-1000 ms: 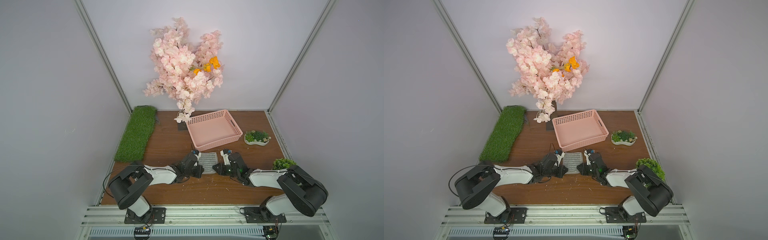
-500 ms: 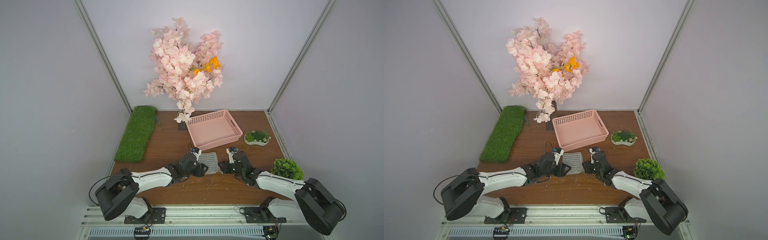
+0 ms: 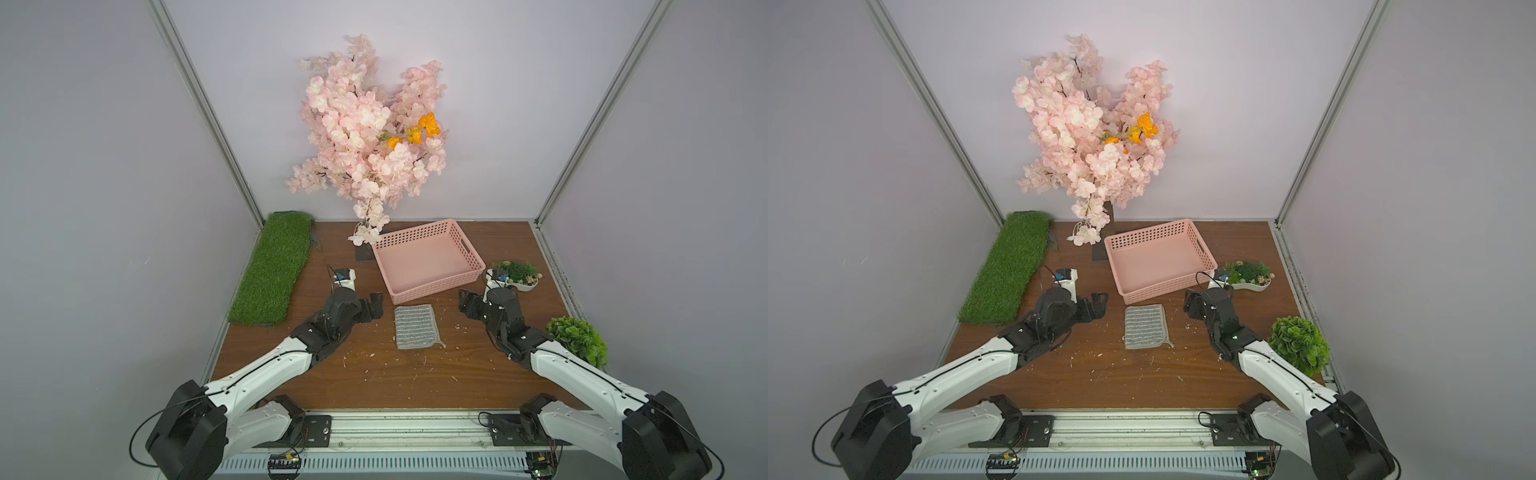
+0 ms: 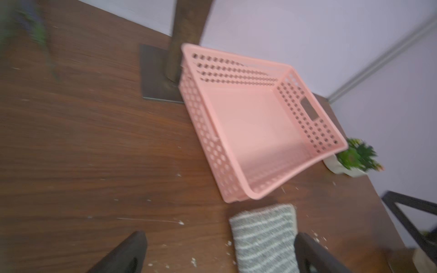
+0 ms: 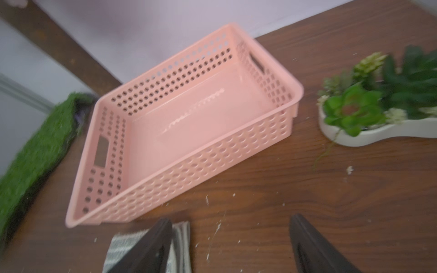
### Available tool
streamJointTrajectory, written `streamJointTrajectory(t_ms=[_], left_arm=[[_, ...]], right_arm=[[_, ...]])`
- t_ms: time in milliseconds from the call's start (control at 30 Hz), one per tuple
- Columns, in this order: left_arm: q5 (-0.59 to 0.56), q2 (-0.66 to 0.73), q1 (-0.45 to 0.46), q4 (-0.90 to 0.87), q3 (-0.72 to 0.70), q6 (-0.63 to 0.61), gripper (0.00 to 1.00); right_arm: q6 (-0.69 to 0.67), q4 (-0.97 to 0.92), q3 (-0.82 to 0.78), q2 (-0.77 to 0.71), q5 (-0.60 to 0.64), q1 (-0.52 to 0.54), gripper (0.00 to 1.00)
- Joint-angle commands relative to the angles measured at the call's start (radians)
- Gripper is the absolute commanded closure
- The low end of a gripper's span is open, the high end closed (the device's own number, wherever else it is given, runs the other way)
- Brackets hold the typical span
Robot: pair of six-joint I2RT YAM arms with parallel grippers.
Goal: Fold the square dishcloth
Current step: Reset both arms
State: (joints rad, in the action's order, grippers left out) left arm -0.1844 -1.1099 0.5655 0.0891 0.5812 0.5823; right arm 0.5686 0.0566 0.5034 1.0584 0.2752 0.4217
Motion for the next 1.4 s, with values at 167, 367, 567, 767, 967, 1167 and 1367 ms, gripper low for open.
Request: streamJointTrajectory(t_ms=[167, 367, 567, 767, 967, 1167, 1367], left_arm=[[-0.121, 0.038, -0.251, 0.063, -0.051, -0.115, 0.01], [-0.182, 0.02, -0.331, 0.117, -0.058, -0.21, 0.01], [-0.176, 0.006, -0.388, 0.229, -0.073, -0.328, 0.01], [-0.093, 0.003, -0.475, 0.398, -0.144, -0.404, 0.01], [-0.078, 0.008, -0.5, 0.572, -0.214, -0.514, 0.01], [0.012, 0.011, -0.562, 0.701, -0.287, -0.527, 0.01], [0.108, -0.054, -0.612, 0.822, -0.359, -0.514, 0.01]], right_arm=[[-0.079, 0.133, -0.006, -0.022, 0.163, -0.139, 0.01], [-0.169, 0.315, -0.05, 0.012, 0.192, -0.216, 0.01], [-0.257, 0.519, -0.104, 0.083, 0.167, -0.297, 0.01], [-0.317, 0.763, -0.17, 0.192, 0.078, -0.376, 0.01], [-0.403, 0.849, -0.165, 0.236, 0.025, -0.404, 0.01], [-0.455, 1.003, -0.253, 0.224, -0.014, -0.409, 0.01], [-0.46, 1.16, -0.344, 0.281, -0.037, -0.412, 0.01]])
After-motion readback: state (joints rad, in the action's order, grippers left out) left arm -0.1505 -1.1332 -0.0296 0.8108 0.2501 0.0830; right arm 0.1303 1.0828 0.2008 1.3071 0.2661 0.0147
